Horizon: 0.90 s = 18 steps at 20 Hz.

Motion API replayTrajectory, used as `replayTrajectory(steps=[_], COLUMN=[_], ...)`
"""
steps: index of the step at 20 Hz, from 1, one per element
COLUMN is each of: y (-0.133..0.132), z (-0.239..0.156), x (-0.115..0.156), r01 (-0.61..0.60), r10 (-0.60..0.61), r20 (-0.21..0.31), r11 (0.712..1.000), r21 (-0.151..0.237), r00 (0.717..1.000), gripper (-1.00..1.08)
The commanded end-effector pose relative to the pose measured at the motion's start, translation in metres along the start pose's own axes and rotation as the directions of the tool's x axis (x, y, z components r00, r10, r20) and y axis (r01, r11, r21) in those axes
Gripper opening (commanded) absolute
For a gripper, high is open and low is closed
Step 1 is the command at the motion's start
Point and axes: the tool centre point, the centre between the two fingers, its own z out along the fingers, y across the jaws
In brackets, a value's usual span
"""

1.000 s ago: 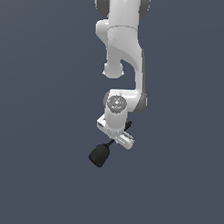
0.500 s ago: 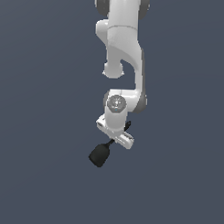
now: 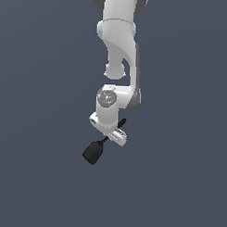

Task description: Pick up the object and move it to a goal position.

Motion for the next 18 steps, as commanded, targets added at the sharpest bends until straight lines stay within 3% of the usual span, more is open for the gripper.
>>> replayTrajectory(steps=[1,11,18], y=[0.022,0.127,0.172], z=[-0.008,-0.042,-0.058], x=[0.005,0.029,0.041], r01=[-0.002,-0.002,-0.003], r10=[0.002,0.002,0.003], r20=[-0.002,-0.002,-0.002], r11=[1.0,1.0,1.0], r21=[0.001,0.002,0.001], r00=[1.0,1.0,1.0], gripper=[-1.0,-1.0,-1.0])
